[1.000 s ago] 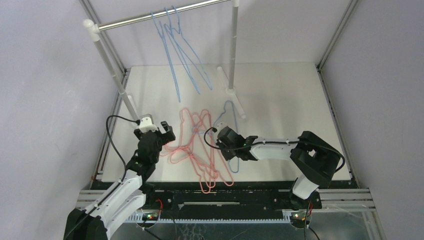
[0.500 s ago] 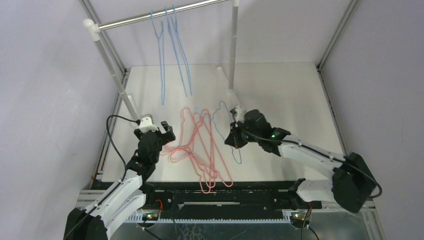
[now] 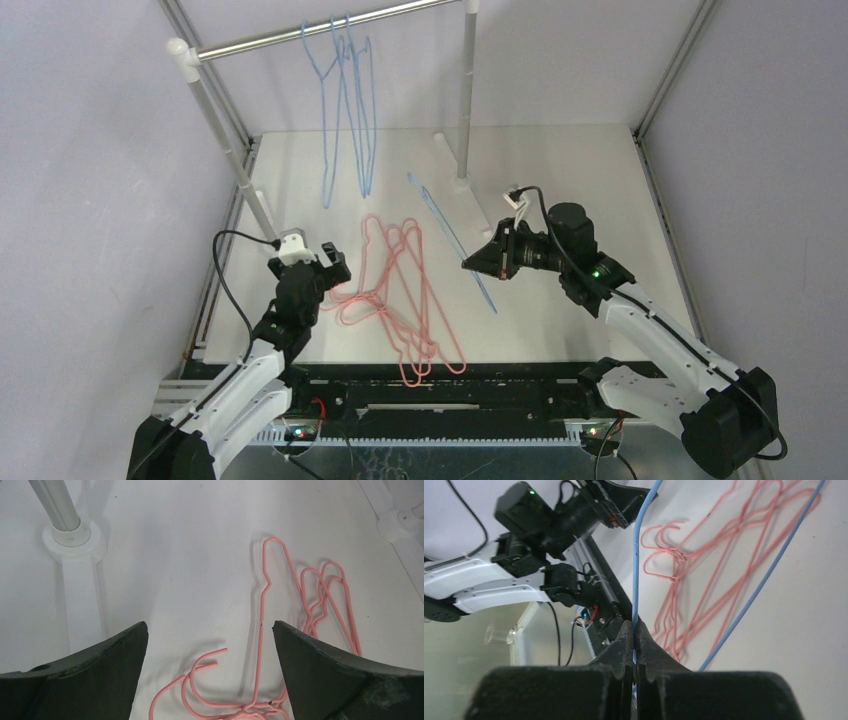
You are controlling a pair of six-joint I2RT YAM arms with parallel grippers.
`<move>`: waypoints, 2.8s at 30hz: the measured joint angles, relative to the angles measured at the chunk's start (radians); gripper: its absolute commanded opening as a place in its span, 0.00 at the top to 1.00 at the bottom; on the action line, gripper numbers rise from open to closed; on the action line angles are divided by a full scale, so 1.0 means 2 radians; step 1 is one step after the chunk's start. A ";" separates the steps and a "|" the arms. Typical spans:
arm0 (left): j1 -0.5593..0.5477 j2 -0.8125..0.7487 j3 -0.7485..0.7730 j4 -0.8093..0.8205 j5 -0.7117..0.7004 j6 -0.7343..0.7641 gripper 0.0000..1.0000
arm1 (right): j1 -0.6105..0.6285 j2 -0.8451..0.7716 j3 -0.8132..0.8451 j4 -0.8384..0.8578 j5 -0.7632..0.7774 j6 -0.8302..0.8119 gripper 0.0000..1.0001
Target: Organize the hangers
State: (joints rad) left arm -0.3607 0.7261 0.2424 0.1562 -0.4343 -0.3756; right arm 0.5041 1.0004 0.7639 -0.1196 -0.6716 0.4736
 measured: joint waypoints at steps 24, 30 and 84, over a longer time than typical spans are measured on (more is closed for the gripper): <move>0.000 -0.010 0.000 0.000 0.000 0.000 0.00 | -0.009 0.156 0.271 0.173 0.063 0.027 1.00; 0.000 -0.010 0.000 0.000 0.000 0.000 0.01 | -0.004 0.241 0.331 0.208 0.078 0.025 1.00; 0.000 -0.012 0.000 0.011 0.009 -0.001 0.00 | 0.130 0.630 0.788 0.067 0.027 0.035 1.00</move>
State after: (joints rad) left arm -0.3607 0.7025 0.2424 0.1776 -0.4156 -0.3771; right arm 0.7631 2.2608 2.3390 0.0139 -0.6186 0.5446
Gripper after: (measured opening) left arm 0.995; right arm 0.006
